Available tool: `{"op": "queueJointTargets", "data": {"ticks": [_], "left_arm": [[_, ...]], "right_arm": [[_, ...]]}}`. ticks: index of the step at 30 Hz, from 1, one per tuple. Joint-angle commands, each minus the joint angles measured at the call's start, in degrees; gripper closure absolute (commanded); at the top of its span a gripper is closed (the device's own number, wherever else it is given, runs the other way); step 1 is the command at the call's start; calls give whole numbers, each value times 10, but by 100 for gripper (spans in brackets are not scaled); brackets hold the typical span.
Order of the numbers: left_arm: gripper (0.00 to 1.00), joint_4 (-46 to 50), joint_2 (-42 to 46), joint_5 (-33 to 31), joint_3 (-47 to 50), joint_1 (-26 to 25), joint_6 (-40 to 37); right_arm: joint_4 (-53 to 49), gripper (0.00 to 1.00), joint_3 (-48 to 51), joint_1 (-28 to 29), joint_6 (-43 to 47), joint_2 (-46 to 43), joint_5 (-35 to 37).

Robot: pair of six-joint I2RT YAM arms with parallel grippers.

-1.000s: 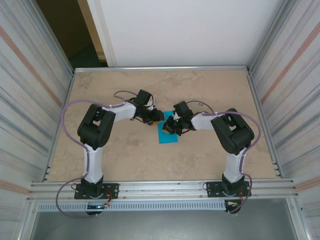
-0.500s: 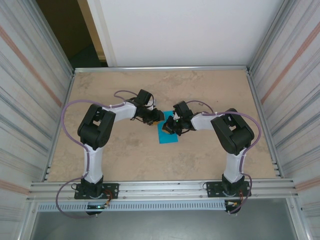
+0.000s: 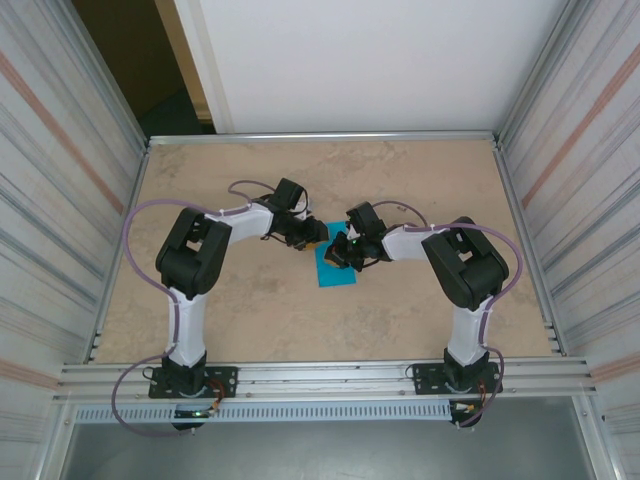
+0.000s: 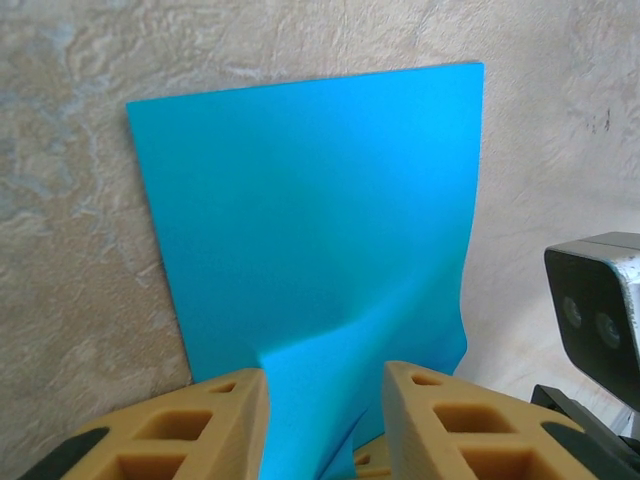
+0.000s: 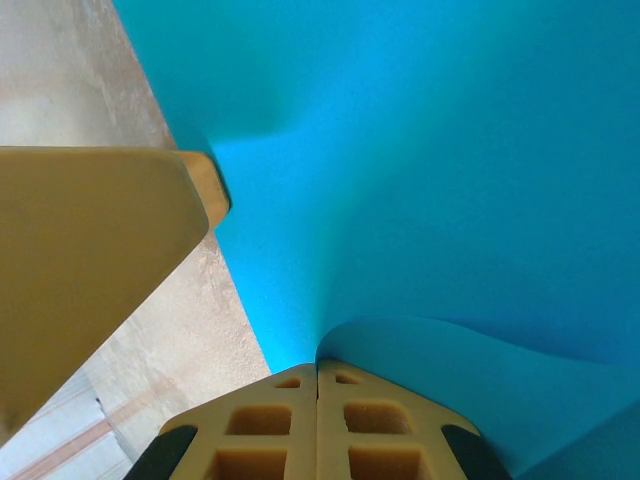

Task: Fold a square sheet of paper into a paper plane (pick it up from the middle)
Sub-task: Fold the triangle a second time at the center of the table.

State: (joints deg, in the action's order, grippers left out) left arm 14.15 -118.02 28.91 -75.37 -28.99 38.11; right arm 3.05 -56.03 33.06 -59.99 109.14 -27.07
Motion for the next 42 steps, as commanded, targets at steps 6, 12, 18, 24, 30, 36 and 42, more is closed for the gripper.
{"op": "queueJointTargets", "data": {"ticks": [6, 12, 18, 24, 30, 36, 42], "left_arm": [[64, 47, -35, -35, 5, 1, -14], [64, 50, -31, -36, 2, 2, -13], [62, 64, 17, -37, -26, 11, -13], [59, 71, 96, -111, -12, 47, 27], [59, 39, 152, -105, 50, 72, 33], [61, -6, 191, -65, 108, 56, 33], [73, -24, 205, -63, 142, 9, 20]], "right_arm": [[-18, 100, 15, 2, -6, -6, 21], [-25, 100, 12, 2, -7, 2, 23], [-33, 89, 9, 2, -5, 7, 21], [-31, 70, 6, 3, -5, 10, 15], [-28, 59, 3, 4, -4, 10, 10], [-42, 64, 2, 4, 4, 9, 22], [-70, 83, 1, 5, 16, 8, 38]]}}
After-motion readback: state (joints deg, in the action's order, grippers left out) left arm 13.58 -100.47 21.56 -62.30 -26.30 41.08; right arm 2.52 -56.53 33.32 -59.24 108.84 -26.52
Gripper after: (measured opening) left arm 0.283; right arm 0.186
